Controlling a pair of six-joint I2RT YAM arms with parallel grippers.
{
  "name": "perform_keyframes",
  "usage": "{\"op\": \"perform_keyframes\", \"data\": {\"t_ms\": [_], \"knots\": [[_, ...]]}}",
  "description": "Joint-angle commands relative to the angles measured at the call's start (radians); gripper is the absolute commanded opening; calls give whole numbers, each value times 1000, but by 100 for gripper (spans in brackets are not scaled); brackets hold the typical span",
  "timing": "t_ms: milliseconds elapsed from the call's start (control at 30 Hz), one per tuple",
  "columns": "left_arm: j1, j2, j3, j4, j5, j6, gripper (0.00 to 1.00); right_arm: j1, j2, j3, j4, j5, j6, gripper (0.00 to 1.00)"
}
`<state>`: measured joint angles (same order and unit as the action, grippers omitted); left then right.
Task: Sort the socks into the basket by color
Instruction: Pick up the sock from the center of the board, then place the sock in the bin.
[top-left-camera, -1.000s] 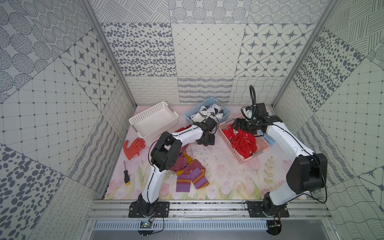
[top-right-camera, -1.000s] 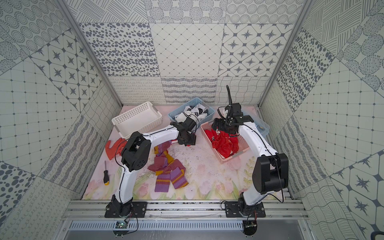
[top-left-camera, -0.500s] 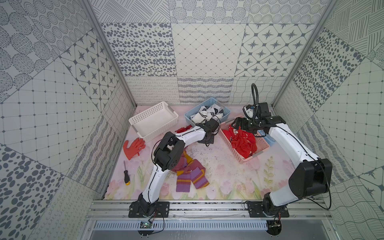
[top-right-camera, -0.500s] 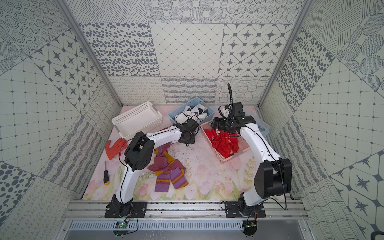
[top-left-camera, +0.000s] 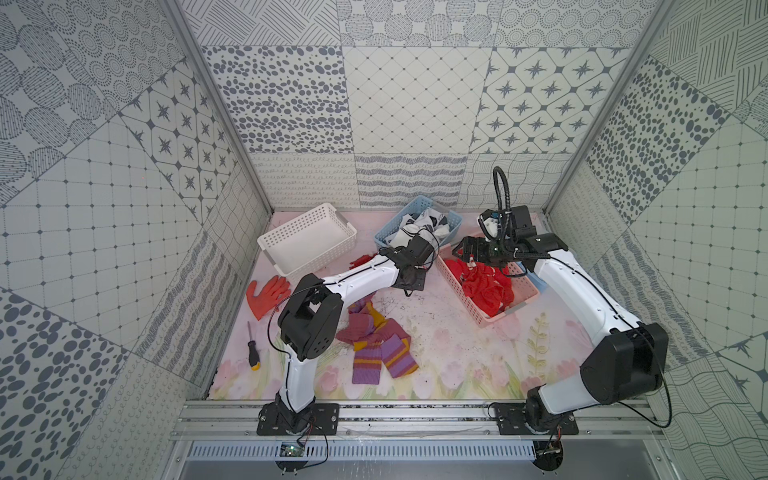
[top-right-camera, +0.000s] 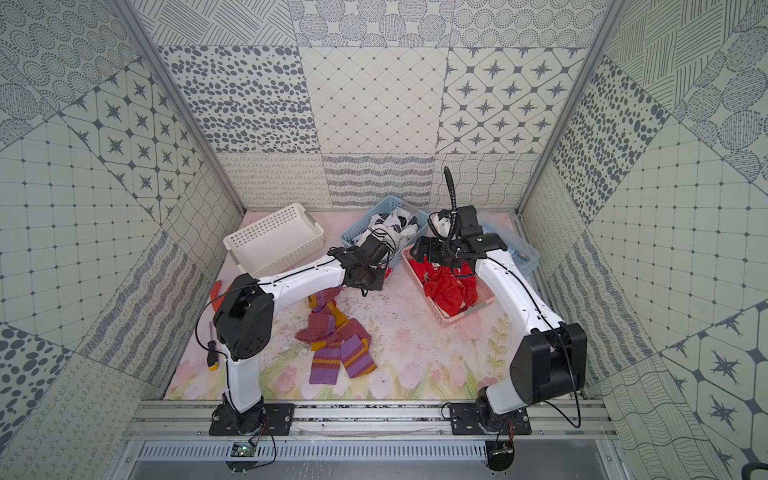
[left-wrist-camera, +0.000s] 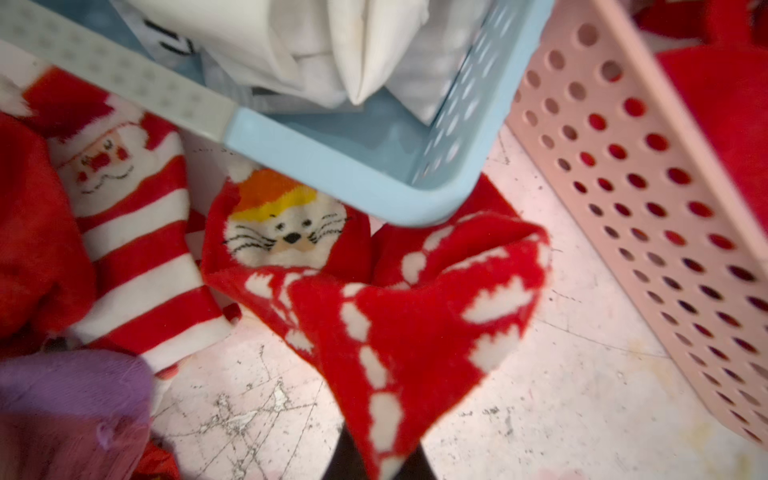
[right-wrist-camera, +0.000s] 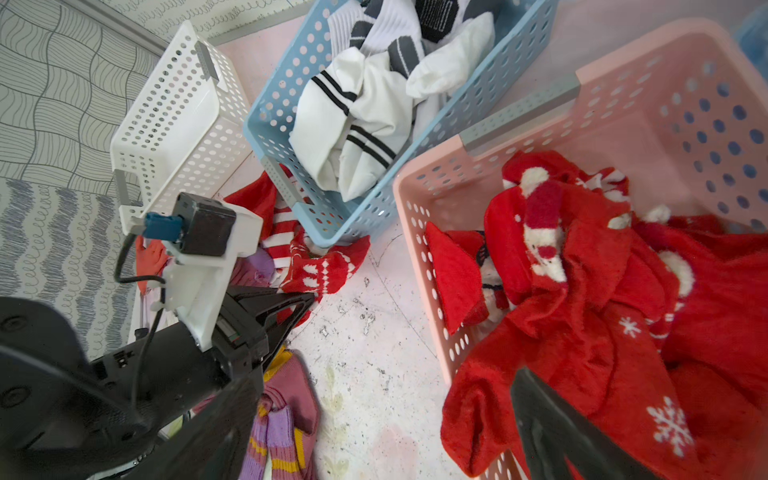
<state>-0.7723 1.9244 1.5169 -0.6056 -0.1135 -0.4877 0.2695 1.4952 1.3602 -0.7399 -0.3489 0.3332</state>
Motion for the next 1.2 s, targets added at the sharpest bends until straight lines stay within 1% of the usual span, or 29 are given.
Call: {"op": "perform_keyframes", "data": {"t_ms": [0, 167, 300, 500, 633, 733, 800, 900, 933, 1167], "knots": [[-7, -104, -49, 5, 105, 41, 0, 14, -36, -31, 65, -43, 34, 98], [-4, -132, -82, 18, 161, 41, 0, 42, -15, -44, 94, -67, 50, 98], [-2, -163, -107, 62, 223, 44, 0, 73, 6, -41, 120, -119, 65, 98], [5, -229, -109, 118, 303, 57, 0, 123, 38, -44, 155, -178, 91, 98], [7, -256, -92, 139, 357, 63, 0, 146, 57, -68, 220, -215, 136, 98], [7, -278, -93, 150, 383, 66, 0, 158, 74, -73, 242, -221, 155, 98], [7, -288, -92, 187, 402, 66, 0, 163, 77, -79, 268, -231, 172, 95], [6, -295, -88, 190, 401, 64, 0, 168, 83, -82, 299, -262, 197, 83], [9, -295, -86, 186, 398, 66, 0, 168, 83, -85, 305, -269, 202, 78], [17, -306, -87, 190, 390, 60, 0, 170, 59, -100, 313, -277, 216, 19]]}}
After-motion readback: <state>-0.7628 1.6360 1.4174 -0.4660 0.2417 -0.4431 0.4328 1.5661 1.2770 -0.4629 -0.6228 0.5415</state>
